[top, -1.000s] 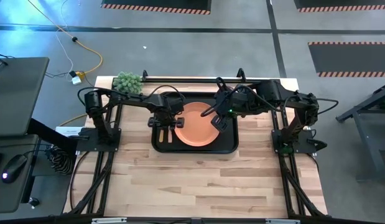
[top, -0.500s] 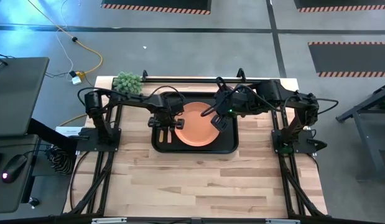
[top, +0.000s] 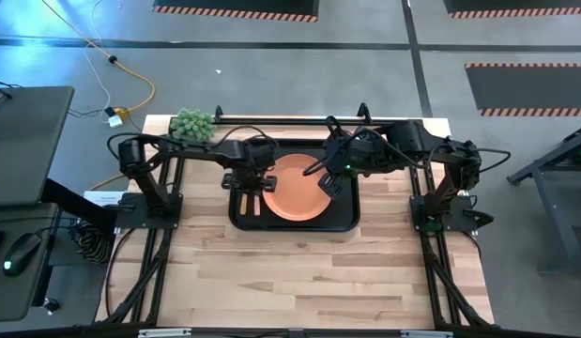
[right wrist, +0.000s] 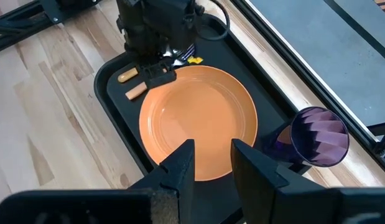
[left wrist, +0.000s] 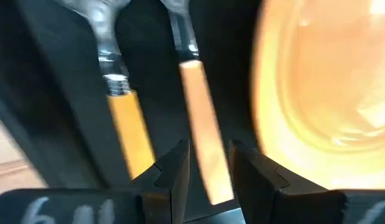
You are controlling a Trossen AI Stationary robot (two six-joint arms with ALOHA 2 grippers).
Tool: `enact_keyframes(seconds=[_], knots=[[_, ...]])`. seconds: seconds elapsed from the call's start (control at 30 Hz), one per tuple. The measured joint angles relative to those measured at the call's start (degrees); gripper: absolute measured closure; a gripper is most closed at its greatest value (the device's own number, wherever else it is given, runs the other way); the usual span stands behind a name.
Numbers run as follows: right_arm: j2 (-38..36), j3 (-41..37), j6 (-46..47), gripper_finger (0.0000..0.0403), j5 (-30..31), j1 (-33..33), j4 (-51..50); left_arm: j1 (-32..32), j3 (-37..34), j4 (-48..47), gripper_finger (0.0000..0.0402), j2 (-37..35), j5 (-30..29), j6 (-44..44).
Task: Pick and place plate/cup/fork/spoon on tray
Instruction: Return to Home Position
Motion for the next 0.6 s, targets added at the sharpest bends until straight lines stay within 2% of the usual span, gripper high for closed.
enact_keyframes(seconds=[0.23,0.6], knots=[[0.0,0.0,0.2,0.0306,0.0,0.0,0.4,1.0,0.0,-2.0,0.0296,-0.9,-0.6,1.2],[0.0,0.0,0.1,0.0306,0.0,0.0,1.0,-1.1,0.1,-2.1,0.0296,-2.8,-0.6,3.7]])
